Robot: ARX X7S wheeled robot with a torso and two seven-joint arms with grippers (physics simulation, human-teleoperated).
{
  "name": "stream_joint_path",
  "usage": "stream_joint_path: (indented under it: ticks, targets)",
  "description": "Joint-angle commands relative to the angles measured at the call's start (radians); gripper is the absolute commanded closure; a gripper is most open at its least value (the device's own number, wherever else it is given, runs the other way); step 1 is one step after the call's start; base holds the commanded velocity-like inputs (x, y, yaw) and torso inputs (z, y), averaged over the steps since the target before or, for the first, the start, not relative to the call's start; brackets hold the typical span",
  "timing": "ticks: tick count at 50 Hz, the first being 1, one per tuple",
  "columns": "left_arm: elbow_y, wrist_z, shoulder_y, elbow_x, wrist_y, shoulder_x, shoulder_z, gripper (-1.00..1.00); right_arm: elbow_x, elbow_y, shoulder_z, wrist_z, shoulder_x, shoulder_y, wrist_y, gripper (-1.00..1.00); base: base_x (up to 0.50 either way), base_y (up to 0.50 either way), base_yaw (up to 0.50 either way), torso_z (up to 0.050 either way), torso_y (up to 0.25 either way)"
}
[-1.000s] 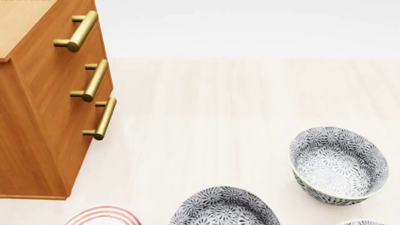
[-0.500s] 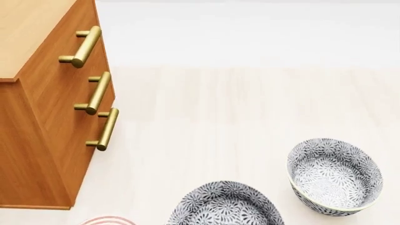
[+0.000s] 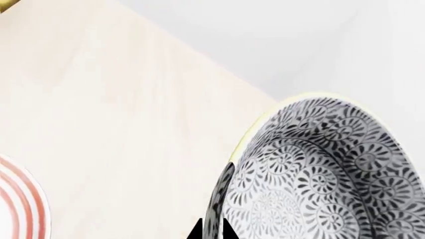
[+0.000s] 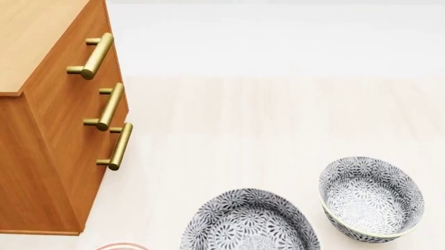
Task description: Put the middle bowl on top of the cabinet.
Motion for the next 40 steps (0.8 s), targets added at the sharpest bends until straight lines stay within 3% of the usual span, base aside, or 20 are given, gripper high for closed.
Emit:
stream_joint_path:
  ticks: [1, 12, 23, 29, 40]
  targets:
    - [0.065, -0.012, -0.018, -0.015, 0.007, -0.022, -0.004, 1.0, 0.001, 0.004, 0.001, 0.001, 0.001, 0.002, -0.004, -1.0, 0.0, 0.0, 0.0, 0.039, 0.219]
    - [0.277, -0.114, -0.172, -0.117, -0.066, -0.098, -0.085, 1.0, 0.0, 0.003, 0.003, 0.003, -0.003, -0.001, -0.016, -1.0, 0.0, 0.0, 0.0, 0.037, 0.238]
    - [0.38, -0.162, -0.312, -0.019, -0.107, -0.162, -0.106, 1.0, -0.011, 0.004, -0.005, 0.011, -0.006, 0.009, -0.02, -1.0, 0.0, 0.0, 0.0, 0.038, 0.224]
    - [0.348, -0.182, -0.418, -0.1, -0.136, -0.204, -0.188, 1.0, -0.018, 0.01, -0.009, 0.019, -0.01, 0.019, -0.027, -1.0, 0.0, 0.0, 0.0, 0.05, 0.132]
    - [0.432, -0.25, -0.602, -0.244, -0.249, -0.255, -0.21, 1.0, -0.06, -0.008, -0.054, 0.032, -0.012, 0.05, 0.018, -1.0, 0.0, 0.0, 0.0, 0.049, 0.105]
